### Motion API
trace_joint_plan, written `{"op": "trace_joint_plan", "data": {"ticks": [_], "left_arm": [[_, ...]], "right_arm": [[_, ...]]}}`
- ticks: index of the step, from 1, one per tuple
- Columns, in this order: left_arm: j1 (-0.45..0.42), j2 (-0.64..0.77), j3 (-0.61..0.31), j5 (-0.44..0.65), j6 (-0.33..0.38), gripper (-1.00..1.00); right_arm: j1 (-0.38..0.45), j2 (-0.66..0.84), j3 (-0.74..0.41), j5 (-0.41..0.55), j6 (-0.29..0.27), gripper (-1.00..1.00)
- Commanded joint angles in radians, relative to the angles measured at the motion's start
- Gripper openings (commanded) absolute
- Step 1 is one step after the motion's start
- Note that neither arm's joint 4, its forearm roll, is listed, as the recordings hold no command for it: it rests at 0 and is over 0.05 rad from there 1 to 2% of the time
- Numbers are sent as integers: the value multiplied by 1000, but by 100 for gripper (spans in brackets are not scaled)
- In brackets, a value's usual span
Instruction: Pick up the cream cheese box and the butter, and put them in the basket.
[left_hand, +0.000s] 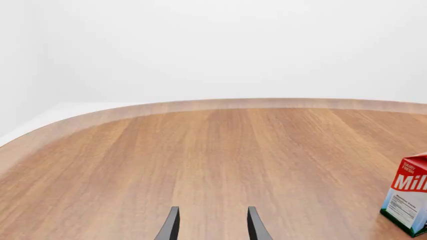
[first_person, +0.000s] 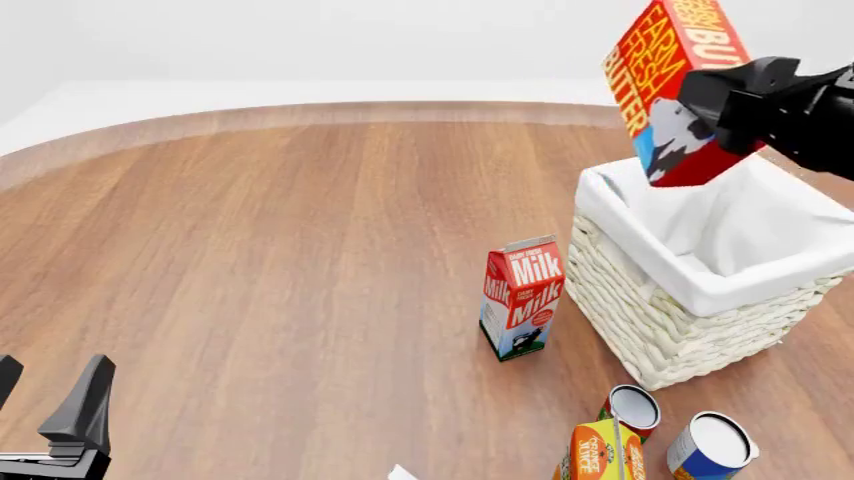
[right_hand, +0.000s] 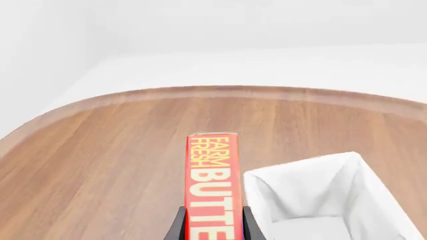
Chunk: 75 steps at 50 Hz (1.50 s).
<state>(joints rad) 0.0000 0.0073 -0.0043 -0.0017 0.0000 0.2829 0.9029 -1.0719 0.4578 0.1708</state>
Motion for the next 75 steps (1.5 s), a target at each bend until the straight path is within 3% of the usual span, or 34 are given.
{"op": "trace_joint_plan", "data": {"ticks": [1, 12, 21, 52, 75], "left_arm": [[0, 0, 0, 0, 0, 100], [0, 0, 0, 0, 0, 100], [0, 0, 0, 0, 0, 100], [0, 0, 0, 0, 0, 100], [0, 0, 0, 0, 0, 100]], "right_arm": [[-141, -81, 2, 3, 59, -100], [-241, -122, 17, 23, 104, -100], [-296, -117, 97, -48, 166, -100], [-341, -48, 276, -269, 302, -100], [-336, -9, 351, -369, 352, -100]]}}
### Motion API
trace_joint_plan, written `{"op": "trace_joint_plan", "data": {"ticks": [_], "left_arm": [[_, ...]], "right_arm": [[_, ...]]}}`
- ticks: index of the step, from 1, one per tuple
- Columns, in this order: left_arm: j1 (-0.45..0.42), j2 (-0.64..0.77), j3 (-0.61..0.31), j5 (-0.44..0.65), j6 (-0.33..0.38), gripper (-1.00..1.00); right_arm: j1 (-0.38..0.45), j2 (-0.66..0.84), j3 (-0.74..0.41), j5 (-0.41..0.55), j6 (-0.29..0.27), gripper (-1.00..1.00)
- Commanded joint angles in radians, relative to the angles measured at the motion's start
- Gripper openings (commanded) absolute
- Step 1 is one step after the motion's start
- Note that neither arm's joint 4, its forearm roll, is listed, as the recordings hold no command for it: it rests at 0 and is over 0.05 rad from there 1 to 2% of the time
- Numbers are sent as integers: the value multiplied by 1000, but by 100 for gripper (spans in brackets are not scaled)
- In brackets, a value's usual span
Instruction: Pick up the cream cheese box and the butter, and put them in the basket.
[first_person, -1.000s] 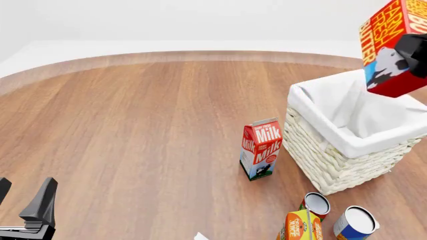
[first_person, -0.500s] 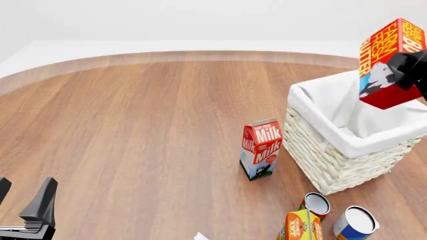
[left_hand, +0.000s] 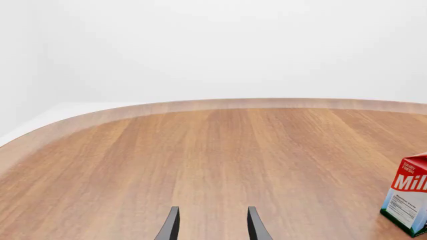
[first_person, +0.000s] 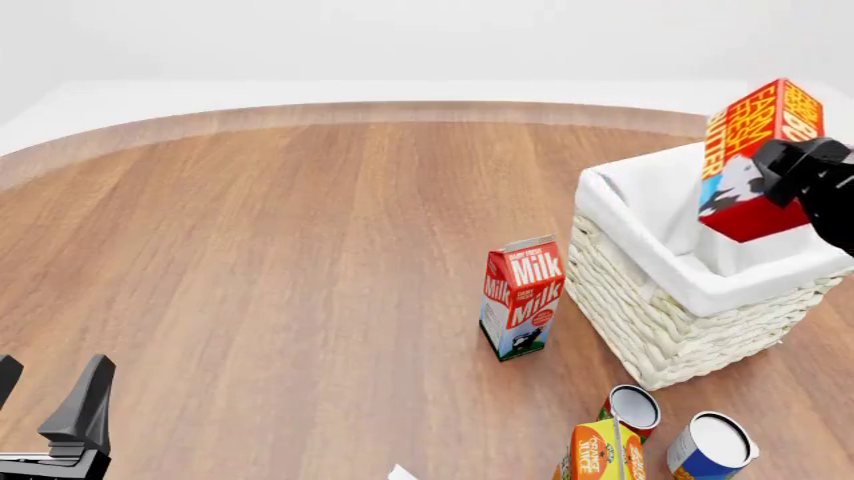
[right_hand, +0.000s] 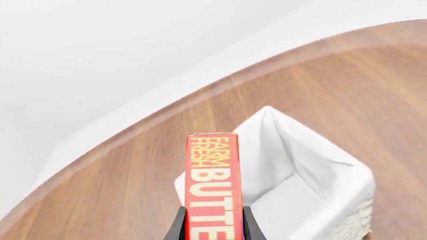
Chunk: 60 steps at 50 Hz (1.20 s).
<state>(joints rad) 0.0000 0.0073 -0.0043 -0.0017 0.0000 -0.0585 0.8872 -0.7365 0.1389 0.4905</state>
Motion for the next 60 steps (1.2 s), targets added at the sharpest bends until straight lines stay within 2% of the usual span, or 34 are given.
{"op": "trace_joint_plan", "data": {"ticks": [1, 20, 60], "left_arm": [[0, 0, 0, 0, 0, 100], [0, 0, 0, 0, 0, 100], [0, 0, 0, 0, 0, 100]], "right_arm": [[6, 8, 17, -52, 34, -100], [5, 54, 51, -123, 70, -100], [-19, 139, 94, -217, 81, -100]]}}
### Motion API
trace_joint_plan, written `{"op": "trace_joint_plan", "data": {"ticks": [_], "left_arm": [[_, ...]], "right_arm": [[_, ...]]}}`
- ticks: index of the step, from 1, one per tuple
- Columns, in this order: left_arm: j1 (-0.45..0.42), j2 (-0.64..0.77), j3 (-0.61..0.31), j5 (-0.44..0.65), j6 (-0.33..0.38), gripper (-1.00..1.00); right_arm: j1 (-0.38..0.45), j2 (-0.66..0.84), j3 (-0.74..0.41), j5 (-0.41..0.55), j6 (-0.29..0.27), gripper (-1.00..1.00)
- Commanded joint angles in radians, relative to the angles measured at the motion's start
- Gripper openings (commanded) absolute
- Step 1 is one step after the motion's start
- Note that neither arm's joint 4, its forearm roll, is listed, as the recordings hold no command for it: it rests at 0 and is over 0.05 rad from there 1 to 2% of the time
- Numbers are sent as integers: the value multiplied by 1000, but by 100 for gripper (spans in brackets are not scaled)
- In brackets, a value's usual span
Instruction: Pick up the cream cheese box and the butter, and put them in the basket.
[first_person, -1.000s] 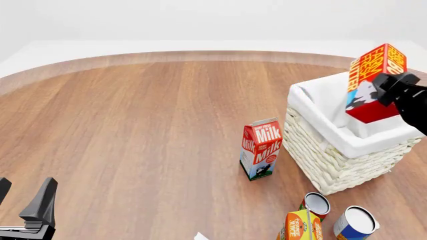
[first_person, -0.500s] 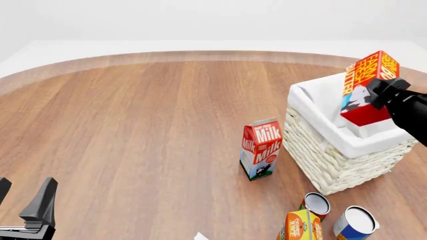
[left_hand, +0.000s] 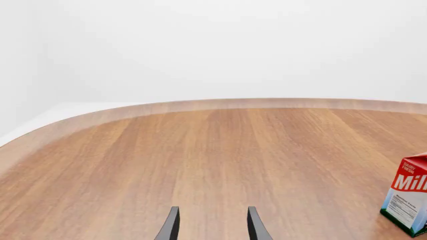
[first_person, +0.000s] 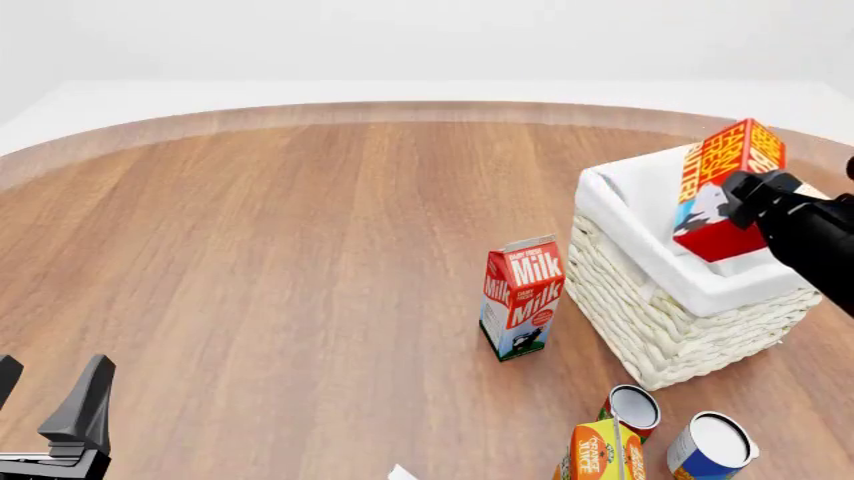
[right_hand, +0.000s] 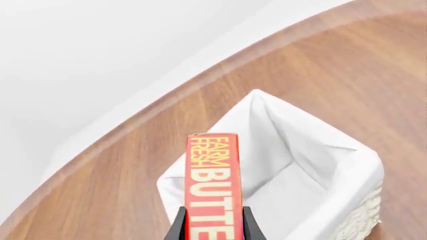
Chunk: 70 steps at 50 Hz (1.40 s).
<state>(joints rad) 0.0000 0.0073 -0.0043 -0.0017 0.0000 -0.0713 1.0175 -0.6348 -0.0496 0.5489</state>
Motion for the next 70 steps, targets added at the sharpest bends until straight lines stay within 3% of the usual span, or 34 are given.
{"op": "trace_joint_plan", "data": {"ticks": [1, 16, 17, 34, 45, 56, 70], "left_arm": [[0, 0, 0, 0, 0, 100], [0, 0, 0, 0, 0, 100], [0, 0, 0, 0, 0, 100], [0, 0, 0, 0, 0, 100], [0, 0, 0, 0, 0, 100], [0, 0, 0, 0, 0, 100], [0, 0, 0, 0, 0, 100]], "right_arm": [[-6, 9, -8, -29, 23, -100], [8, 11, -11, -34, 35, -100], [5, 14, -12, -36, 36, 100], [22, 9, -13, -41, 46, 100], [50, -35, -32, 12, 32, 100], [130, -110, -90, 124, 4, 100], [291, -202, -233, 334, -74, 100]]}}
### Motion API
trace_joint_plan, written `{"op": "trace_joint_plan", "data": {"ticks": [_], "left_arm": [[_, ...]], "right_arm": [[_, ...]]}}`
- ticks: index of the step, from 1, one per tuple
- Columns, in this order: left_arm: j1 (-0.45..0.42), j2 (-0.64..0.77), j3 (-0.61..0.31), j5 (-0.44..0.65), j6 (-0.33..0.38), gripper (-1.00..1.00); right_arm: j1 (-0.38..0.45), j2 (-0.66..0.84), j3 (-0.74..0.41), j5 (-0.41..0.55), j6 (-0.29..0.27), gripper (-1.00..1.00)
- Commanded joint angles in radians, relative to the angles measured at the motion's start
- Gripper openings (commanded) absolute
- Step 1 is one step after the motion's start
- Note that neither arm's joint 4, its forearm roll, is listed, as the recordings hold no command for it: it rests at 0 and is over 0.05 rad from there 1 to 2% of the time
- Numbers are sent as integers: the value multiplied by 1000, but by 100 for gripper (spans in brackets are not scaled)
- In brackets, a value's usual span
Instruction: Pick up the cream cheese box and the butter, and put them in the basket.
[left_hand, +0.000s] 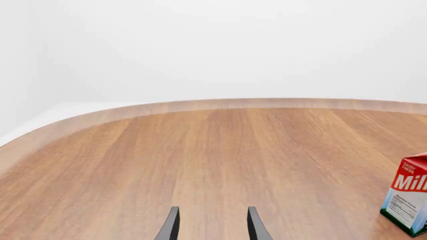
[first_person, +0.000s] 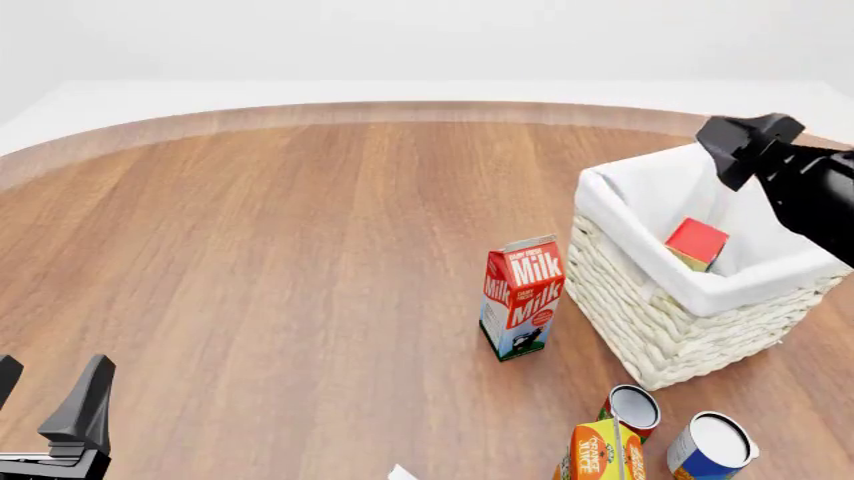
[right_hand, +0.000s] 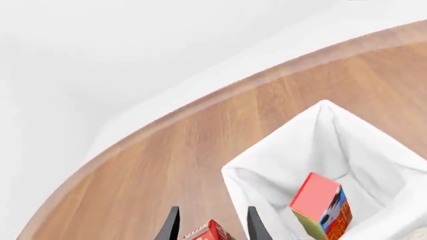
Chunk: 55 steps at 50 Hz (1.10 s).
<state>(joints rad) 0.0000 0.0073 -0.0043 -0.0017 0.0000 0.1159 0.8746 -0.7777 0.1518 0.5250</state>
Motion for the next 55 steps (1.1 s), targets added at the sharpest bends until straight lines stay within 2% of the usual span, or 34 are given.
{"op": "trace_joint_plan", "data": {"ticks": [1, 8, 19, 28, 30, 34, 36, 41, 55], "left_arm": [[0, 0, 0, 0, 0, 100], [0, 0, 0, 0, 0, 100], [0, 0, 0, 0, 0, 100], [0, 0, 0, 0, 0, 100], [0, 0, 0, 0, 0, 100], [0, 0, 0, 0, 0, 100], [0, 0, 0, 0, 0, 100], [0, 0, 0, 0, 0, 100], [0, 0, 0, 0, 0, 100]], "right_arm": [[114, -59, -96, 138, -53, 100], [187, -48, -145, 174, -91, 100], [291, -35, -162, 175, -107, 100], [434, -26, -231, 282, -152, 100], [452, -27, -198, 258, -159, 100], [469, -15, -251, 300, -166, 100], [479, -14, -212, 269, -167, 100], [504, 9, -201, 259, -169, 100], [600, 53, -245, 306, -213, 100]]}}
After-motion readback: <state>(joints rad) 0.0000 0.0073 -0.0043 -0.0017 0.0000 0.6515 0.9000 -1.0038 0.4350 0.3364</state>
